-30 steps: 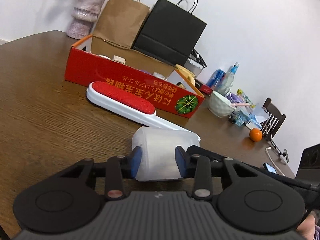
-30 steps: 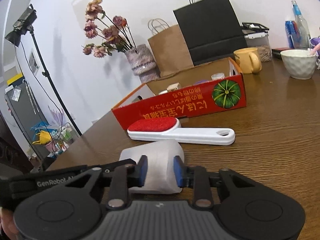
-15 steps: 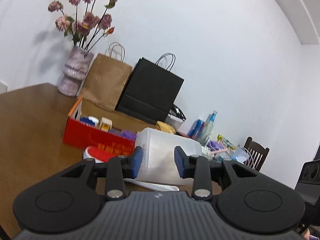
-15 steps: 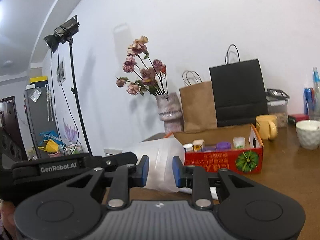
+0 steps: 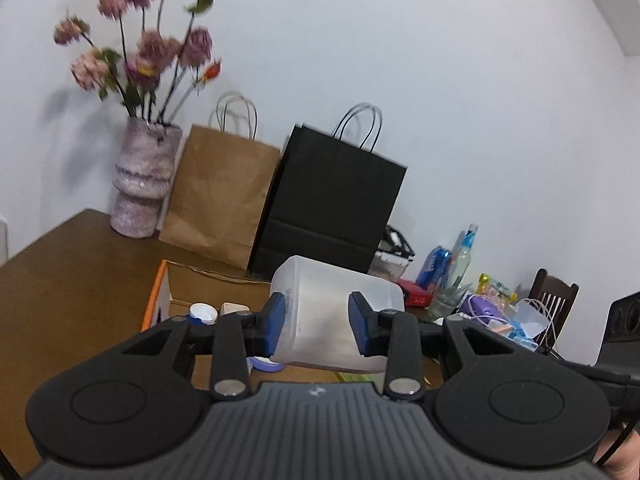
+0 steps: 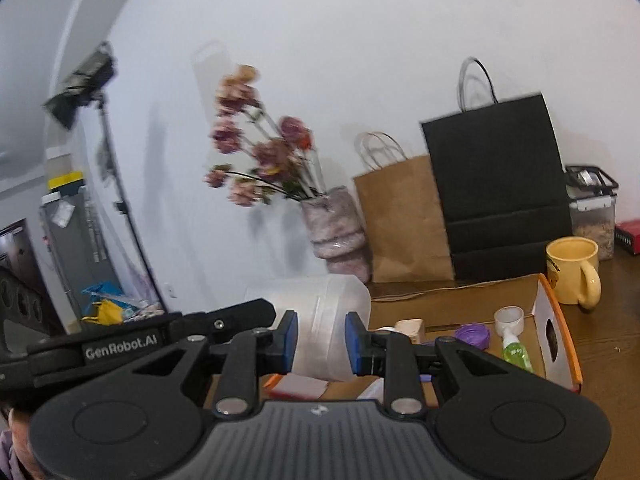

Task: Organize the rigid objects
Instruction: 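Carry the frosted container into the red box with both tools and release, then withdraw both open tools toward the red lint roller on the table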

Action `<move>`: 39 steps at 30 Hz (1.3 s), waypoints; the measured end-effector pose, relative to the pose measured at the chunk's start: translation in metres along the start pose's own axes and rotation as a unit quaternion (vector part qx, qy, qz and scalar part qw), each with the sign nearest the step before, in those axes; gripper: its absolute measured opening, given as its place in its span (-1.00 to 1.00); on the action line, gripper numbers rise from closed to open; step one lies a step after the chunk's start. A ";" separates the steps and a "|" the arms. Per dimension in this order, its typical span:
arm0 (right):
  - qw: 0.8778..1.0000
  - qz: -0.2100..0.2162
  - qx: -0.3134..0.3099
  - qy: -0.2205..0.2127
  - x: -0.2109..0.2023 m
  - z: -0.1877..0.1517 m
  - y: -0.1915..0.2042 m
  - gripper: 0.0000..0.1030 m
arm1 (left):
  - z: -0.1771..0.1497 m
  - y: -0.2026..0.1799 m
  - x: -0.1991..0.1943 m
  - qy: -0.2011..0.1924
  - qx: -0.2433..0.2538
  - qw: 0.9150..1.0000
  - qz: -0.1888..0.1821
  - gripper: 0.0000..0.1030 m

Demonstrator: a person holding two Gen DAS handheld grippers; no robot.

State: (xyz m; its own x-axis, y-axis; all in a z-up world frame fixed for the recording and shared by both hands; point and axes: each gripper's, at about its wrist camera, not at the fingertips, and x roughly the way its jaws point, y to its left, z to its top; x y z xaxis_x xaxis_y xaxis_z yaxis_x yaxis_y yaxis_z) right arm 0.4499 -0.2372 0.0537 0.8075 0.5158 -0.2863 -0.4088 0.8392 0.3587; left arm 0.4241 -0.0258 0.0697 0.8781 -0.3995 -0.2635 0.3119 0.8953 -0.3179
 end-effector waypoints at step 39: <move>0.975 -0.167 -0.149 0.013 -0.057 -0.035 -0.010 0.58 | -0.038 -0.023 -0.056 0.007 0.123 0.976 0.182 0.46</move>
State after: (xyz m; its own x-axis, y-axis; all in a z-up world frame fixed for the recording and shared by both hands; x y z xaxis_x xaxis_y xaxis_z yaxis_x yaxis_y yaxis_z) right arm 0.3932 -0.2690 0.0351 0.9068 0.2067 -0.3673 -0.2340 0.9717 -0.0308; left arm 0.3542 -0.0314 0.0571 0.9425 -0.0469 -0.3310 0.0590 0.9979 0.0267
